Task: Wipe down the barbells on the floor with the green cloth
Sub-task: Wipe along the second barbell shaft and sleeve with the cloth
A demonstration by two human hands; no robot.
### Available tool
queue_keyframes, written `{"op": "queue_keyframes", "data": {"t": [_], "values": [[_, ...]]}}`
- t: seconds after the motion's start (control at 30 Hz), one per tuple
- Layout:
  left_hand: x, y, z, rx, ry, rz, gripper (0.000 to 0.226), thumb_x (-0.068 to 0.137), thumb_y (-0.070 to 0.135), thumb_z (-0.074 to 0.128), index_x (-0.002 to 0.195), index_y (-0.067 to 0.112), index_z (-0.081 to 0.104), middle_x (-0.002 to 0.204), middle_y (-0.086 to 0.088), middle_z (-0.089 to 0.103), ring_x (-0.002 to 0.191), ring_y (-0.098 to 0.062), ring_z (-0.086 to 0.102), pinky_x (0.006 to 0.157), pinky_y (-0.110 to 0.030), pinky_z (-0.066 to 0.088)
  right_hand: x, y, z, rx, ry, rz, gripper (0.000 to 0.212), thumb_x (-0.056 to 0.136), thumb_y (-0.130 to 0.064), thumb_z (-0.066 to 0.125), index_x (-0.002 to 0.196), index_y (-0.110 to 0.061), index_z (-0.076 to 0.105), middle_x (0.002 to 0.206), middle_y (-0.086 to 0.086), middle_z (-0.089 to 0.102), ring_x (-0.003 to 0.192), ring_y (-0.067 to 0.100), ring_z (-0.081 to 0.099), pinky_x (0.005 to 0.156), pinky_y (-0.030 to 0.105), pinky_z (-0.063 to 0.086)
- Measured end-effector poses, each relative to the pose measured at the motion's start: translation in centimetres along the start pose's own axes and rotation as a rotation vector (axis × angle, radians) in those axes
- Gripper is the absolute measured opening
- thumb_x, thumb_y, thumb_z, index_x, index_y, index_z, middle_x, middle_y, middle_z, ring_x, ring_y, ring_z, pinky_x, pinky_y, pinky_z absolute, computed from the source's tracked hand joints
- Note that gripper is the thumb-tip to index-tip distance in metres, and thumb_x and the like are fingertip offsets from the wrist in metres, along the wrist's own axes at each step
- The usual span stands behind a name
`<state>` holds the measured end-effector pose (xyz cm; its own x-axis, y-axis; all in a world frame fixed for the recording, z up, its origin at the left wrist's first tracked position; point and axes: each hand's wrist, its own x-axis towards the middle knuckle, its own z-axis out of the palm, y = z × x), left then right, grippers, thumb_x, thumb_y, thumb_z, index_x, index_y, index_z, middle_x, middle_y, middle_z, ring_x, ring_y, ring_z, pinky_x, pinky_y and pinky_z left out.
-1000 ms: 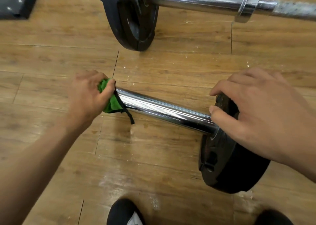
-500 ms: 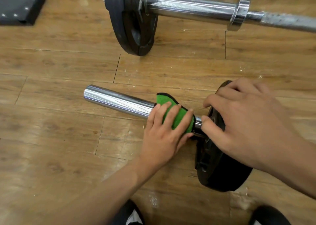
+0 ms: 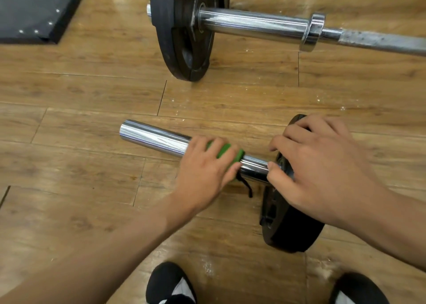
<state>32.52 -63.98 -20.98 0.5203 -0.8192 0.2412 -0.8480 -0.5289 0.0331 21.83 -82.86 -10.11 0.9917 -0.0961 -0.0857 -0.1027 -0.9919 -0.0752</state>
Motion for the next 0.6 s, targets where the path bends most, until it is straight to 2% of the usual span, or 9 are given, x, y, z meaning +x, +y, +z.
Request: {"op": "queue_keyframes", "data": {"t": [0.07, 0.13, 0.2, 0.27, 0.33, 0.4, 0.47, 0.6], "values": [[0.8, 2.9, 0.1, -0.077, -0.003, 0.073, 0.041, 0.107, 0.041, 0.044, 0.126, 0.013, 0.068, 0.116, -0.010, 0.067, 0.104, -0.031, 0.055, 0.093, -0.044, 0.038, -0.1, -0.1, -0.1, 0.007, 0.002, 0.009, 0.052, 0.089, -0.047, 0.034, 0.099, -0.013, 0.073, 0.091, 0.004, 0.071, 0.103, 0.033, 0.059, 0.100, 0.047, 0.034], [1.3, 5.0, 0.0, -0.158, -0.001, 0.079, 0.042, 0.106, 0.038, 0.041, 0.124, 0.011, 0.067, 0.113, -0.011, 0.066, 0.101, -0.034, 0.056, 0.092, -0.045, 0.041, -0.5, -0.5, -0.3, 0.015, 0.013, 0.029, 0.056, 0.089, -0.043, 0.034, 0.121, -0.011, 0.066, 0.099, 0.006, 0.072, 0.108, 0.033, 0.060, 0.109, 0.049, 0.033], [1.5, 5.6, -0.2, -0.188, 0.005, 0.069, 0.045, 0.108, 0.037, 0.033, 0.117, 0.009, 0.068, 0.106, -0.011, 0.066, 0.094, -0.034, 0.057, 0.089, -0.045, 0.042, -0.9, -0.7, -0.3, 0.023, -0.001, 0.036, 0.066, 0.090, -0.041, 0.035, 0.145, -0.008, 0.050, 0.107, 0.008, 0.072, 0.114, 0.033, 0.060, 0.117, 0.056, 0.031], [1.6, 5.3, -0.3, -0.202, -0.004, 0.058, 0.053, 0.110, 0.038, 0.022, 0.106, 0.011, 0.067, 0.096, -0.010, 0.064, 0.086, -0.033, 0.055, 0.082, -0.044, 0.040, -1.3, -0.7, -0.2, 0.020, -0.017, 0.017, 0.070, 0.090, -0.042, 0.038, 0.151, -0.009, 0.045, 0.112, 0.007, 0.071, 0.118, 0.032, 0.059, 0.122, 0.062, 0.025], [1.7, 4.9, -0.4, -0.214, -0.034, 0.038, 0.049, 0.108, 0.041, 0.026, 0.096, 0.014, 0.065, 0.087, -0.008, 0.062, 0.079, -0.032, 0.053, 0.076, -0.043, 0.039, -1.4, -0.7, -0.2, 0.020, -0.015, -0.006, 0.063, 0.090, -0.044, 0.039, 0.142, -0.012, 0.056, 0.108, 0.004, 0.069, 0.116, 0.030, 0.060, 0.124, 0.064, 0.019], [1.9, 4.5, -0.3, -0.202, -0.059, 0.023, 0.043, 0.103, 0.045, 0.037, 0.091, 0.015, 0.064, 0.081, -0.007, 0.060, 0.075, -0.031, 0.053, 0.073, -0.042, 0.037, -1.3, -0.7, -0.4, 0.017, -0.008, -0.023, 0.051, 0.091, -0.046, 0.038, 0.119, -0.017, 0.068, 0.100, -0.001, 0.069, 0.111, 0.028, 0.061, 0.125, 0.063, 0.014], [1.8, 3.9, -0.3, -0.181, -0.079, -0.005, 0.043, 0.102, 0.049, 0.042, 0.089, 0.016, 0.066, 0.078, -0.005, 0.061, 0.074, -0.029, 0.054, 0.072, -0.040, 0.035, -1.3, -0.7, -0.6, 0.021, -0.002, -0.046, 0.045, 0.091, -0.046, 0.039, 0.106, -0.019, 0.073, 0.094, -0.003, 0.071, 0.106, 0.025, 0.065, 0.126, 0.062, 0.011], [0.4, 1.4, -1.1, -0.142, -0.128, -0.084, 0.042, 0.102, 0.049, 0.045, 0.093, 0.018, 0.071, 0.085, 0.000, 0.067, 0.081, -0.024, 0.058, 0.075, -0.037, 0.034, -2.4, -0.8, -0.6, 0.031, 0.015, -0.098, 0.045, 0.089, -0.043, 0.041, 0.107, -0.019, 0.075, 0.081, -0.006, 0.071, 0.094, 0.023, 0.068, 0.127, 0.059, 0.012]]}}
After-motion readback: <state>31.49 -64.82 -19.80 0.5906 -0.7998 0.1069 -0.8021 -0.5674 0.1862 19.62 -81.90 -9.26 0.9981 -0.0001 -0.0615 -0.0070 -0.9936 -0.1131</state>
